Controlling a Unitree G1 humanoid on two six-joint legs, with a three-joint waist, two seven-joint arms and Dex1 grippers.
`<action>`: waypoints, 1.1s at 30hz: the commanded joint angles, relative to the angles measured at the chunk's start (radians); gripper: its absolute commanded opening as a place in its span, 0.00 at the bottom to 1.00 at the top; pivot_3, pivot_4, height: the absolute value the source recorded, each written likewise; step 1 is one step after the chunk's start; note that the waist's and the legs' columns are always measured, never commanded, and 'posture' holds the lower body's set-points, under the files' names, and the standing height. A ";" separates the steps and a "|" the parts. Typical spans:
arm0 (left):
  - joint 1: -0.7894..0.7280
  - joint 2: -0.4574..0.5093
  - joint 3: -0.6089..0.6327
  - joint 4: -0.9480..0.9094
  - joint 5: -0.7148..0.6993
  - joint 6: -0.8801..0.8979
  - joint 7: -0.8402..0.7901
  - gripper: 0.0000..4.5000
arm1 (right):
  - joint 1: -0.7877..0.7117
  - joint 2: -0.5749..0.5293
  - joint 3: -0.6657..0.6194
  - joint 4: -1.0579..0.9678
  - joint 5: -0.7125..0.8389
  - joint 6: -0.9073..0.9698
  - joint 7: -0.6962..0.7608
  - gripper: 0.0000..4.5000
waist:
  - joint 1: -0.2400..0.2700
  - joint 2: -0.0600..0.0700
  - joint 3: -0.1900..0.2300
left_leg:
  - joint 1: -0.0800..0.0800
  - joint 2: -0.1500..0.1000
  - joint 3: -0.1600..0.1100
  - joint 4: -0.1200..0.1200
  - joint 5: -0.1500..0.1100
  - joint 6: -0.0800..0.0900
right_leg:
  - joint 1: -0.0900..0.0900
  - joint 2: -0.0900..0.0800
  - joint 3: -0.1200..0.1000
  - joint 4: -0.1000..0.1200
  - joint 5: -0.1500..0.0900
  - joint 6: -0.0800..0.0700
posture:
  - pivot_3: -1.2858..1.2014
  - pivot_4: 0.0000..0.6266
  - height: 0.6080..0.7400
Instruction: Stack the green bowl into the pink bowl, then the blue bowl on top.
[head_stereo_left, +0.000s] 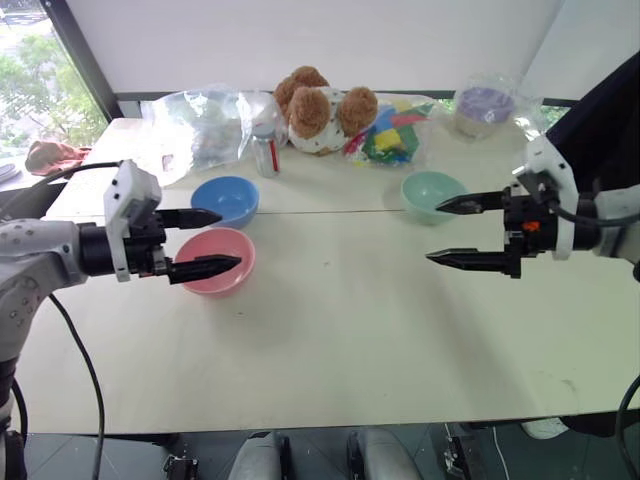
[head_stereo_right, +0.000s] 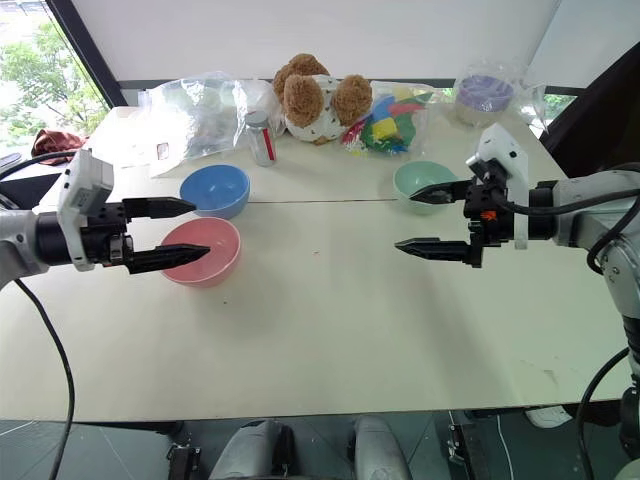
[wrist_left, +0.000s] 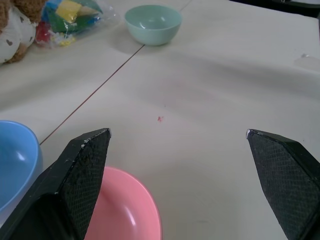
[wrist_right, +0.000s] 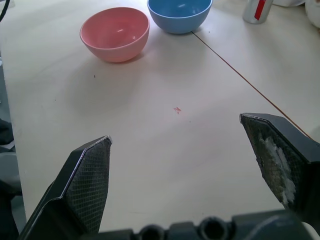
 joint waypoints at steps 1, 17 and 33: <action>0.002 0.005 0.043 -0.012 -0.002 -0.016 0.006 1.00 | -0.037 0.001 -0.008 -0.003 -0.003 -0.010 0.004 1.00 | 0.000 0.000 0.000 | 0.000 0.000 0.000 0.000 0.000 0.000 | 0.000 0.000 0.000 0.000 0.000 0.000 | 0.52 0.24 1.00; 0.005 -0.001 0.045 -0.029 -0.010 -0.027 0.022 1.00 | -0.051 0.011 0.011 0.006 -0.019 -0.010 0.015 1.00 | 0.000 0.000 0.000 | 0.000 0.000 0.000 0.000 0.000 0.000 | 0.000 0.000 0.000 0.000 0.000 0.000 | 0.52 0.24 1.00; 0.175 0.157 -0.067 0.037 0.324 -0.316 -0.095 1.00 | -0.040 0.042 0.036 -0.016 -0.029 -0.017 0.022 1.00 | -0.001 0.001 0.000 | 0.000 0.000 0.000 -0.001 0.000 0.000 | -0.001 0.000 0.000 0.000 0.000 0.000 | 0.52 0.24 1.00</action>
